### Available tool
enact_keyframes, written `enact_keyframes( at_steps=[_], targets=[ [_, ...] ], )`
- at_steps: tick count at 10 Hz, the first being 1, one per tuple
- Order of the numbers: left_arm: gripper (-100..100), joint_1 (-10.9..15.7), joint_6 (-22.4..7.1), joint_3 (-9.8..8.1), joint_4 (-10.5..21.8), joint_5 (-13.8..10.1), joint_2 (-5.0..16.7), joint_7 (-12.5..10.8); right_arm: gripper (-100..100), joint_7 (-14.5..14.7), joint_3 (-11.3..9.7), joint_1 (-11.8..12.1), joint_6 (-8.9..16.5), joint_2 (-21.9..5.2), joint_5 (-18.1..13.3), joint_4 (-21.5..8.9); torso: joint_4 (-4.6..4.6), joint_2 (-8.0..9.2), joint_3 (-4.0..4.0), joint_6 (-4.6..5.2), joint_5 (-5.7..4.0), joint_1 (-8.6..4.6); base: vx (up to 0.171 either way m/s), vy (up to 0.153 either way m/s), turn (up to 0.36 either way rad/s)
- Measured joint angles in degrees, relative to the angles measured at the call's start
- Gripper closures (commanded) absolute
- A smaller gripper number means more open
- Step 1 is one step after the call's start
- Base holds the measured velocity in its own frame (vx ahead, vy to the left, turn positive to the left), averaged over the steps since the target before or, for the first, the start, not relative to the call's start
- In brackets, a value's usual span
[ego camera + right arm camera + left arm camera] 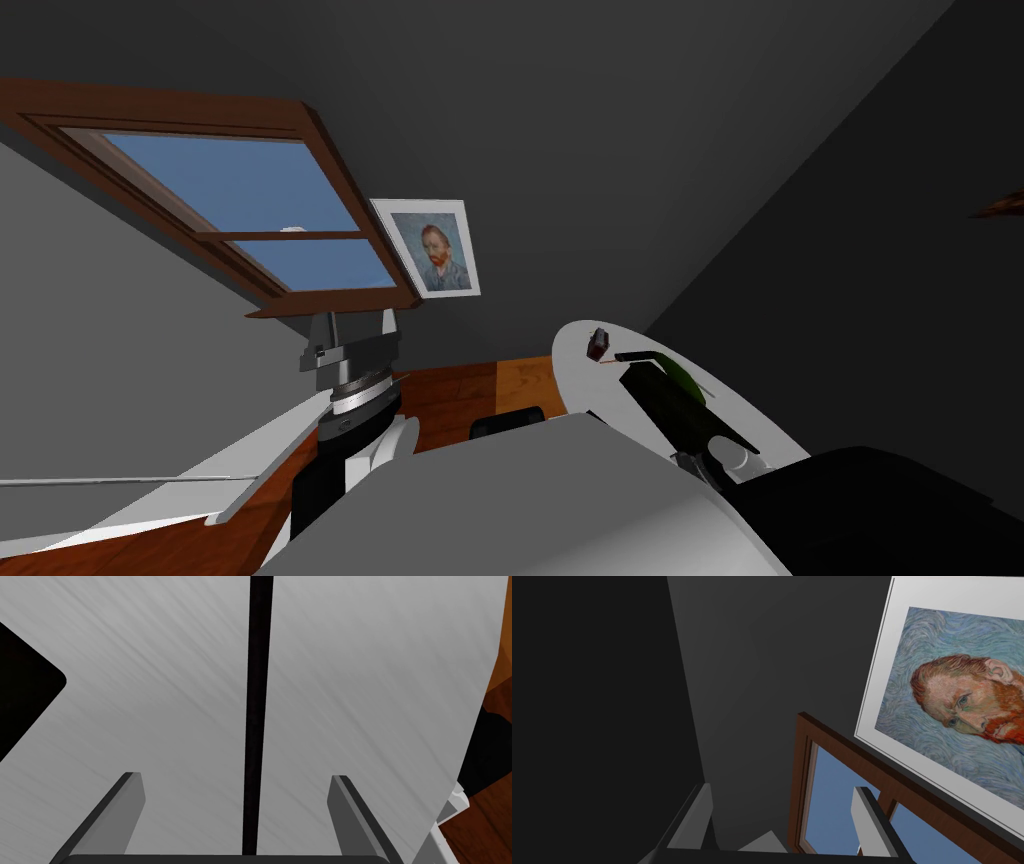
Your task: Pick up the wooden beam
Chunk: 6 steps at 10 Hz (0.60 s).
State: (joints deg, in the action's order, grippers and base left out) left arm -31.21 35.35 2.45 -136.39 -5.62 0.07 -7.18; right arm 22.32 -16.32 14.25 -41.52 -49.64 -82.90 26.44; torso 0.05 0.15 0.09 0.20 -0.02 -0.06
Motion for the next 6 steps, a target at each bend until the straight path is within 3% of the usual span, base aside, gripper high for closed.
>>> enact_keyframes(
  at_steps=[4,5,6],
  targets=[
    [0,0.00,0.00,0.00,0.00,0.00,0.00,0.00,100,-0.07,-0.01,0.08,-0.08,0.03,0.01,0.01,-0.03,-0.21,-0.12,-0.07,-0.05,-0.10,-0.001,0.000,-0.003],
    [0,0.00,0.00,0.00,0.00,0.00,0.00,0.00,0,-0.06,-0.01,0.08,-0.08,0.03,0.01,0.01,-0.03,-0.22,-0.12,-0.07,-0.05,-0.11,0.000,0.000,0.000],
    [0,0.00,0.00,0.00,0.00,0.00,0.00,0.00,100,-0.06,-0.02,0.08,-0.08,0.03,0.01,0.02,-0.03,-0.22,-0.12,-0.07,-0.04,-0.10,0.075,0.026,-0.188]
  ],
)
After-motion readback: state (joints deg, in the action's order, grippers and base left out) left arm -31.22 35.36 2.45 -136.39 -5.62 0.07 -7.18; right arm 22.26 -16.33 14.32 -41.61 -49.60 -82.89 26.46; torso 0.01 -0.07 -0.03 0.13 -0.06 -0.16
